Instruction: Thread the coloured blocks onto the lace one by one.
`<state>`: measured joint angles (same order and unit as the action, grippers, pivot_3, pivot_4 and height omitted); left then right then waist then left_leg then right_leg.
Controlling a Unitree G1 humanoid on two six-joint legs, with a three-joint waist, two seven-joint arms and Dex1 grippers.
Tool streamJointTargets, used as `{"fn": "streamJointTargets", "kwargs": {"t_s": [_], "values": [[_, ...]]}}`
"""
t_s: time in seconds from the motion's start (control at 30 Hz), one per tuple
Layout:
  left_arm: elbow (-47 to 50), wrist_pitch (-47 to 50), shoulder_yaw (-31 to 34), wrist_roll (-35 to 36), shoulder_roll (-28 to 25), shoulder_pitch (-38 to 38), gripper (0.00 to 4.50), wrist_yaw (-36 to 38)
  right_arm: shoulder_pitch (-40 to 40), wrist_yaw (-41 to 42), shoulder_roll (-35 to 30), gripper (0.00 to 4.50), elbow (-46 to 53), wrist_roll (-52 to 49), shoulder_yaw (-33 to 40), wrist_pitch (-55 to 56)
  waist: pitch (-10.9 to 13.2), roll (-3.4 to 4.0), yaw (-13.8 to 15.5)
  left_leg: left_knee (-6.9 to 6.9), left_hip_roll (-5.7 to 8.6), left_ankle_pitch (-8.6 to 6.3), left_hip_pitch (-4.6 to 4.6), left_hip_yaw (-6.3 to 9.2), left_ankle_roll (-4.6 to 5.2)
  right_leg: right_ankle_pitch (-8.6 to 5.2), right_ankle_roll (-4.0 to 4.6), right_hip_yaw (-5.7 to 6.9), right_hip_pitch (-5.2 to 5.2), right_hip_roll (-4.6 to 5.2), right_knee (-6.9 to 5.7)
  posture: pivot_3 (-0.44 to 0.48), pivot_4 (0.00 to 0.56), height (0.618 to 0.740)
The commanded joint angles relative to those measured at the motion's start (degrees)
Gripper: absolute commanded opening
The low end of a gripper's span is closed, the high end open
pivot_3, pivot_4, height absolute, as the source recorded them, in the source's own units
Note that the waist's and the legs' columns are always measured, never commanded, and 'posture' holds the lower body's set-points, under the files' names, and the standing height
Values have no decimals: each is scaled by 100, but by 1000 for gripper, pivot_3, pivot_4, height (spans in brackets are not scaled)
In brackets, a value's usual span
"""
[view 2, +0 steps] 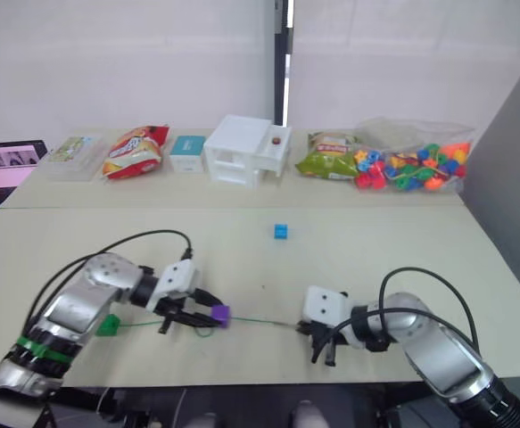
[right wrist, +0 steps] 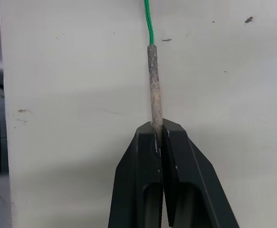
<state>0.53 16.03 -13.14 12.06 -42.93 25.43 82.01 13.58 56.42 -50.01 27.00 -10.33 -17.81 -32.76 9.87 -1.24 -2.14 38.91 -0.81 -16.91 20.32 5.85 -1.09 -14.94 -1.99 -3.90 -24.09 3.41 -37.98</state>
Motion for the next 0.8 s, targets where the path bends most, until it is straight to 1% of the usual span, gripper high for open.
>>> {"fn": "streamJointTargets", "kwargs": {"t_s": [0.03, 0.1, 0.13, 0.3, 0.5, 0.8], "values": [[123, -102, 452, 151, -583, -335, 1176, 143, 94, 109, 33, 0, 38, 17, 11, 151, 0, 0, -12, 0, 0, 0, 0, -1, 0, 0, 0, 0, -1, 1, 0, 0, 150, 740], [-246, -461, 703, 36, -1108, -675, 1176, 266, 137, 147, 92, 0, -53, 54, -50, 210, 0, 1, -17, -3, 0, 0, -1, -1, 0, 0, 0, 0, -2, 1, 1, 0, 150, 740], [-390, -605, 780, 9, -1280, -793, 1176, 308, 149, 162, 106, 0, -86, 70, -72, 237, 0, 1, -18, -4, -2, 0, -1, -1, 0, 0, 0, 0, -3, 0, 1, 0, 150, 740], [-1019, -1269, 1039, -89, -1834, -1244, 1176, 479, 177, 205, 132, 0, -137, 82, -95, 290, 1, 4, -57, -11, -5, 0, -9, -5, 0, -1, 1, 1, -4, -2, 1, 0, 150, 740], [-1793, -1952, 1237, -142, -2170, -1419, 1176, 598, 209, 250, 169, 0, -201, 112, -117, 326, 2, 6, -78, -15, -12, 0, -14, -10, 1, -2, 3, 1, -4, -7, -2, 0, 150, 740], [-2264, -2381, 1293, -169, -2396, -1501, 1176, 702, 319, 308, 253, 0, -348, 145, -135, 402, 2, 15, -122, -16, -13, -1, -14, -12, 1, -2, 4, 1, -6, -8, -5, 0, 150, 740]]}}
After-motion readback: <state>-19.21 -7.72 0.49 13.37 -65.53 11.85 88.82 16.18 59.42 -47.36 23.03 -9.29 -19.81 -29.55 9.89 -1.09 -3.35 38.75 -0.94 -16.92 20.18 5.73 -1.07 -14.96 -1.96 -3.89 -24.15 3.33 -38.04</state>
